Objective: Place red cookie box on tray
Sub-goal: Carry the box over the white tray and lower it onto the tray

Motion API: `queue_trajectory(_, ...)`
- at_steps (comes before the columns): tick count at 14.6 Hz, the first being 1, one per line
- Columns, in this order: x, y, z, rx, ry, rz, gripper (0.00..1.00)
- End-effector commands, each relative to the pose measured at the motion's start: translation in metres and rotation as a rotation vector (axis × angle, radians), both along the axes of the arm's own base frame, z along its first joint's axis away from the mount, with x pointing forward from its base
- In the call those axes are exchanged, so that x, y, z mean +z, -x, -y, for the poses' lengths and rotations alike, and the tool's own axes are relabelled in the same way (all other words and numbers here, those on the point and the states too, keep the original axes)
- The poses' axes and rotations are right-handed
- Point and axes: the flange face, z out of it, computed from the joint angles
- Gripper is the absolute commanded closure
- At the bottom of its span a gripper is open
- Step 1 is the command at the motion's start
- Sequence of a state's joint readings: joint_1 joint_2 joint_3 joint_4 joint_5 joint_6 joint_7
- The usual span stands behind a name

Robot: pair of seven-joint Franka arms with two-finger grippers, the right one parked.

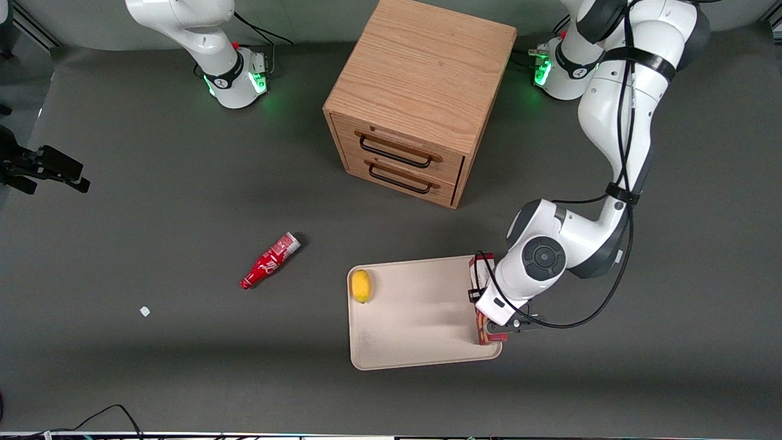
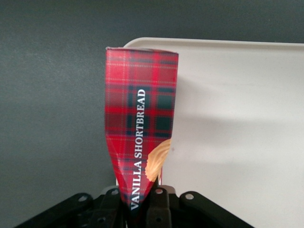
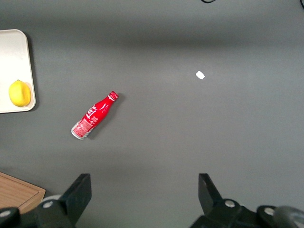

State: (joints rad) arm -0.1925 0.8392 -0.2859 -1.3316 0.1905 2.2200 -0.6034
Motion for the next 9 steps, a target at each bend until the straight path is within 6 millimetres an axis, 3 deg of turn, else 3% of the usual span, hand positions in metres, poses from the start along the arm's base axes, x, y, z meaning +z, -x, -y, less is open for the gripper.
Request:
queue_trajectory(1,0.0,-0.005,0.008,0.019,-0.012,0.028,1.0)
queue_trajectory(3,0.0,-0.004,0.008,0.023,-0.012,0.027,0.97)
queue_trajectory(4,0.0,-0.005,0.008,0.023,-0.012,0.029,0.63)
queue_trajectory(5,-0.001,-0.004,0.01,0.018,-0.008,0.04,0.07)
queue_trajectory(6,0.003,-0.003,0.012,0.009,-0.002,0.078,0.0)
queue_trajectory(9,0.02,0.006,0.01,0.008,0.014,0.107,0.0)
